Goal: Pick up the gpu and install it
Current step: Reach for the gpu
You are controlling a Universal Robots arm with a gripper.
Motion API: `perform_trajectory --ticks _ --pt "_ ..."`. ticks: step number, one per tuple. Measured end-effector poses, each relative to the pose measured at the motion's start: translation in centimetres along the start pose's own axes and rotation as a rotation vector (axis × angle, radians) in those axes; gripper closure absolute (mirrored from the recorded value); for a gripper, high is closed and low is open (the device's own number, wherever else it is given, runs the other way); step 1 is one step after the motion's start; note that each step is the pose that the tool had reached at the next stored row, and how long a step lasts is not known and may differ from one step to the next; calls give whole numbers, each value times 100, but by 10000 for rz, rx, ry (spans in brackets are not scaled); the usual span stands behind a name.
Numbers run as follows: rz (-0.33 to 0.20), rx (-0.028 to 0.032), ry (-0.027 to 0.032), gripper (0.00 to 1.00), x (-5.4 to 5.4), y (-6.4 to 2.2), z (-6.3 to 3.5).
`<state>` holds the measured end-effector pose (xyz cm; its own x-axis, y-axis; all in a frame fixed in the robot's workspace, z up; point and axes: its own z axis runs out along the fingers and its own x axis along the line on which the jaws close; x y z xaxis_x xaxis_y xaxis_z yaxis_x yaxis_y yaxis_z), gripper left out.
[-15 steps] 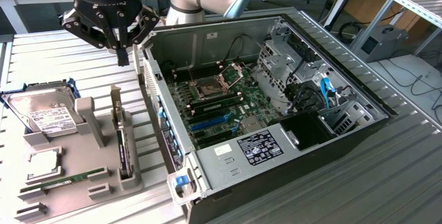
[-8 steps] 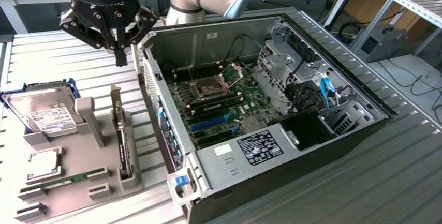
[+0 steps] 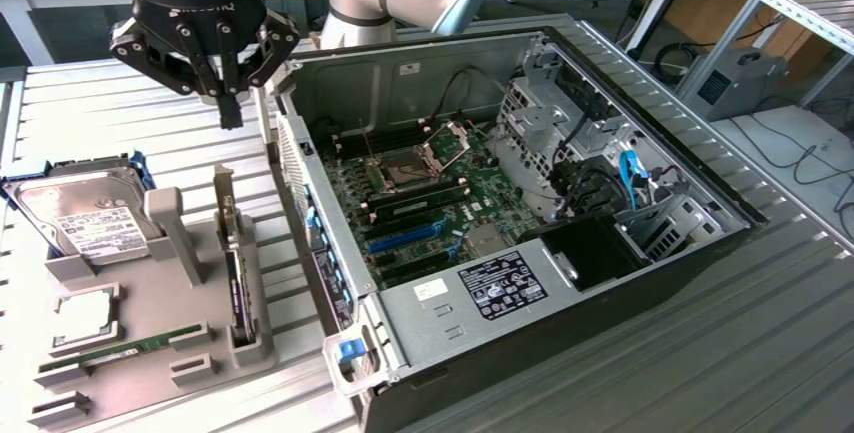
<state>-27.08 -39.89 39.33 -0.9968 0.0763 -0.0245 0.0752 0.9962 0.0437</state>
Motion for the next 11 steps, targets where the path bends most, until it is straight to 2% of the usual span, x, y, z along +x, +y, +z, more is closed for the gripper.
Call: perform_trajectory --ticks 11 --pt "-2 1 0 89 74 -5 -2"
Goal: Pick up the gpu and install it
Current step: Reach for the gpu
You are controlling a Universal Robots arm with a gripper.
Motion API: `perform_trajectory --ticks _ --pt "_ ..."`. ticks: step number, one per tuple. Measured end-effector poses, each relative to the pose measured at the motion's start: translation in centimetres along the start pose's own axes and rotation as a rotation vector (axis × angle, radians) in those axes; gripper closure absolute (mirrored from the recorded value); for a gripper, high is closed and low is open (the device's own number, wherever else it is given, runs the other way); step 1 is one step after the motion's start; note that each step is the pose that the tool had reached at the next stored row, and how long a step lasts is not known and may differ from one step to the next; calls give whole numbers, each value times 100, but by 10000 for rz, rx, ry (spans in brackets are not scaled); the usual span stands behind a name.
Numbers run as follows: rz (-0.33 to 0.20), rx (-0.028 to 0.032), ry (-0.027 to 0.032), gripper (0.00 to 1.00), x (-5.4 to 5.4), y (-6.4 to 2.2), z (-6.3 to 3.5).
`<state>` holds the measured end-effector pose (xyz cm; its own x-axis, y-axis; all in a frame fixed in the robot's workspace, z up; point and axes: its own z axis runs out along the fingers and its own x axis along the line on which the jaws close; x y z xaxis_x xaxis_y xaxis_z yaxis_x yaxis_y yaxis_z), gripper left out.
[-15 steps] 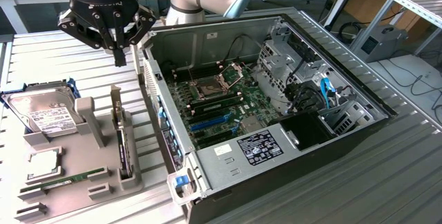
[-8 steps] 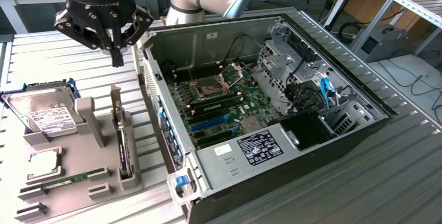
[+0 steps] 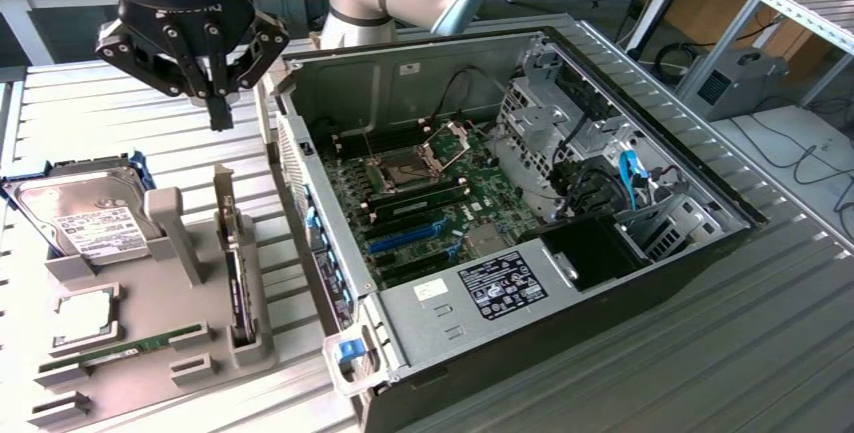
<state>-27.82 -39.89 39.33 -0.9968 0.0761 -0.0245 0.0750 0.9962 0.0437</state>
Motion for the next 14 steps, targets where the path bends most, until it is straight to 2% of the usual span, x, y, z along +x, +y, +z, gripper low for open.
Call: perform_trajectory --ticks 3,4,5,12,14 --pt "1 0 -1 89 -2 -45 0" --pt "1 0 0 89 -10 -154 -5" --pt "1 0 0 89 -15 -224 -7" --pt "1 0 0 89 -36 -498 -16" --pt "1 0 0 89 -46 -627 -20"
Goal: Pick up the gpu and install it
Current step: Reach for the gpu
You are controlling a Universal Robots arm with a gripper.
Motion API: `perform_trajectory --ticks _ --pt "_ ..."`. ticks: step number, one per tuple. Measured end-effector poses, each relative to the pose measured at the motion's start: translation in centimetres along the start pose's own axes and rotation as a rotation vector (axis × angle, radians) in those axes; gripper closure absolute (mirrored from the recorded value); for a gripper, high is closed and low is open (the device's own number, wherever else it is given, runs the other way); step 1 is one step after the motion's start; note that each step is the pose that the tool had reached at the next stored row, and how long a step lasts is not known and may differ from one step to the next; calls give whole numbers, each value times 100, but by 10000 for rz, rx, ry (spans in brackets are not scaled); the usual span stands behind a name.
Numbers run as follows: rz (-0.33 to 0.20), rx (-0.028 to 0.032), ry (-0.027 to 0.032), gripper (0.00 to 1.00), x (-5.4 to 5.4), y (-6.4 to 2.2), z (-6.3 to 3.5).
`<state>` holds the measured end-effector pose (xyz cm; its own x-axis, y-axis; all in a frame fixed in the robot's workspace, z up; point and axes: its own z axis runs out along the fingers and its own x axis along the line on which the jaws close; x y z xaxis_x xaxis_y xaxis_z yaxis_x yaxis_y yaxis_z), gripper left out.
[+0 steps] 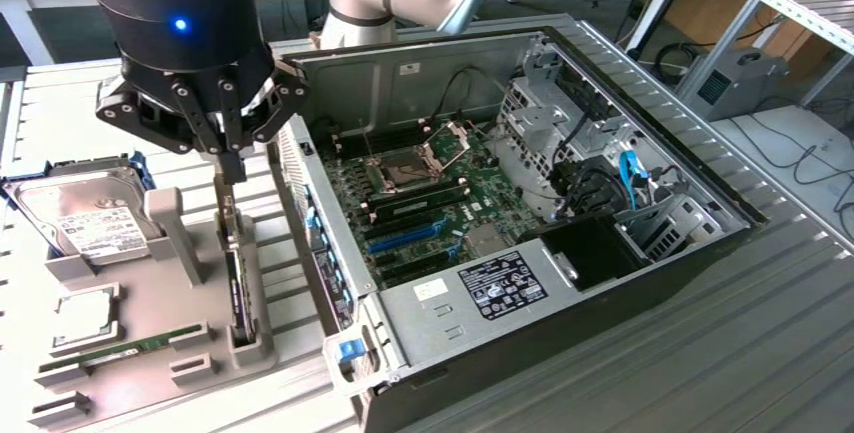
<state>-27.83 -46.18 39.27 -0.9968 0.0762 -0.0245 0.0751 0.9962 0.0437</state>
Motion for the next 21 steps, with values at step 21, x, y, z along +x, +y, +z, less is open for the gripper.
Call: perform_trajectory --ticks 21 --pt "0 0 0 89 -13 -167 -6"
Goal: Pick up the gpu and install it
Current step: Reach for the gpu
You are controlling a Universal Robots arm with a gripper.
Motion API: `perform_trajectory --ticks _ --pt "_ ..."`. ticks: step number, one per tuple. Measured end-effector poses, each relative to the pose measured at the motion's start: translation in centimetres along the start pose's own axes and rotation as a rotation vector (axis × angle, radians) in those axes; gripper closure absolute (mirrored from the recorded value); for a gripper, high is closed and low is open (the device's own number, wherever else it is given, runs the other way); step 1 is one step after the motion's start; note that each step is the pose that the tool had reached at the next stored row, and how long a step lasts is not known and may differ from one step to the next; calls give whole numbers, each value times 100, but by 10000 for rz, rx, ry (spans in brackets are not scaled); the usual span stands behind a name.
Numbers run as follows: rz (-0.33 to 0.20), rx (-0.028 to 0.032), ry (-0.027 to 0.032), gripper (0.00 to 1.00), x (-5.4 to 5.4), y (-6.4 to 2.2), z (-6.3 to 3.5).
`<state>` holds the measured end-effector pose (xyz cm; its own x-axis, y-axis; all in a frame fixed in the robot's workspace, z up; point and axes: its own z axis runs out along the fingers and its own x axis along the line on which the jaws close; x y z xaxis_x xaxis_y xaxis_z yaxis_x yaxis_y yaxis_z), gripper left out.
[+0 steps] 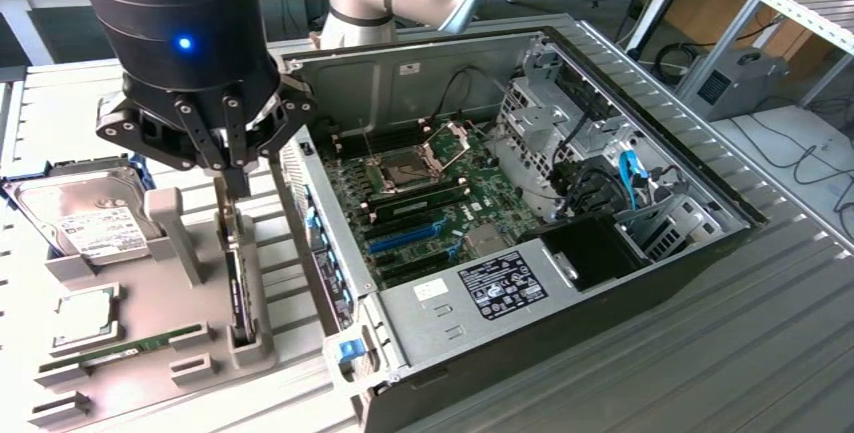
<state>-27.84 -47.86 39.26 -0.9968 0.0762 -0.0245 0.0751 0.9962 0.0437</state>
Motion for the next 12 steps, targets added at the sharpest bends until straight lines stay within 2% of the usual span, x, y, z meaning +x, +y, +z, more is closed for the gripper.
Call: perform_trajectory --ticks 12 --pt "0 0 0 89 -5 -70 -2"
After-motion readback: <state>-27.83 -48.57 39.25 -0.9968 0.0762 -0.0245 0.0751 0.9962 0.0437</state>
